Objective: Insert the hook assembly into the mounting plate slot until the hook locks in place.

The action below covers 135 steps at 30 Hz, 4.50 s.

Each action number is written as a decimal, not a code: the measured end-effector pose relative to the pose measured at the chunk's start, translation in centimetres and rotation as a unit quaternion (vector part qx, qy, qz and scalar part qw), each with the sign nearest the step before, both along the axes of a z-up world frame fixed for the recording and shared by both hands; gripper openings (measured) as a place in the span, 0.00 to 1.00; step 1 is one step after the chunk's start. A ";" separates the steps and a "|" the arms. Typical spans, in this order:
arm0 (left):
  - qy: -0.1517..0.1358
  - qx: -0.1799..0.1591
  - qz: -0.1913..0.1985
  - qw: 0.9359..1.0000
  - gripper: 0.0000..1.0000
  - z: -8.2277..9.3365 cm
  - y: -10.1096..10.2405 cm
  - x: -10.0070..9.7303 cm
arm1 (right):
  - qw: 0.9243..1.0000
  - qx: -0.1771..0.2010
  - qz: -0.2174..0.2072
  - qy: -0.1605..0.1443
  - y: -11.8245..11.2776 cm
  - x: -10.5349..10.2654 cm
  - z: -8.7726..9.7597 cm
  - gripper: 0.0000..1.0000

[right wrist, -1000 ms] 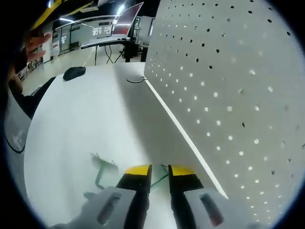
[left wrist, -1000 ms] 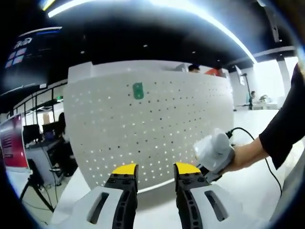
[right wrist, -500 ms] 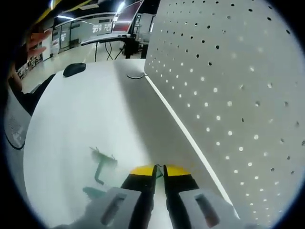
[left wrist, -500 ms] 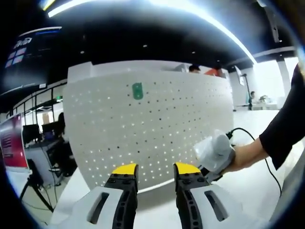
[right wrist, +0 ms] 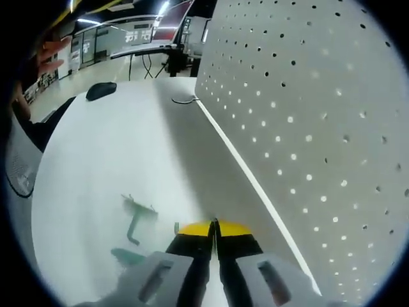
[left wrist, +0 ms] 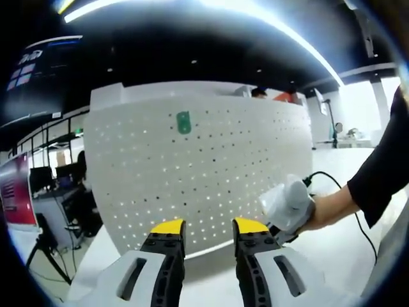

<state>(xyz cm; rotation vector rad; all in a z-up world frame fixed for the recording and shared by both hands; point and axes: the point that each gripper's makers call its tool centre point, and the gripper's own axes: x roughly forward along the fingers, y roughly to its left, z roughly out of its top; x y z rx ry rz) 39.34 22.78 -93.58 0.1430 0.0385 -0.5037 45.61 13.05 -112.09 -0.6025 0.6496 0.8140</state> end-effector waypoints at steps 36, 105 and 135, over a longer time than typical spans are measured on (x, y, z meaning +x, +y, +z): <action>0.002 0.013 -0.027 1.000 0.29 -0.4 -1.6 -0.6 | 0.982 0.158 -0.089 -0.053 -1.1 -1.8 9.4 0.00; -0.017 0.031 -0.083 0.996 0.05 -0.3 -4.0 -1.9 | 0.951 0.300 -0.061 -0.052 5.0 -7.8 18.6 0.00; -0.018 0.037 -0.086 0.995 0.05 -0.4 -4.1 -1.9 | 0.949 0.304 -0.063 -0.051 4.8 -7.7 18.6 0.00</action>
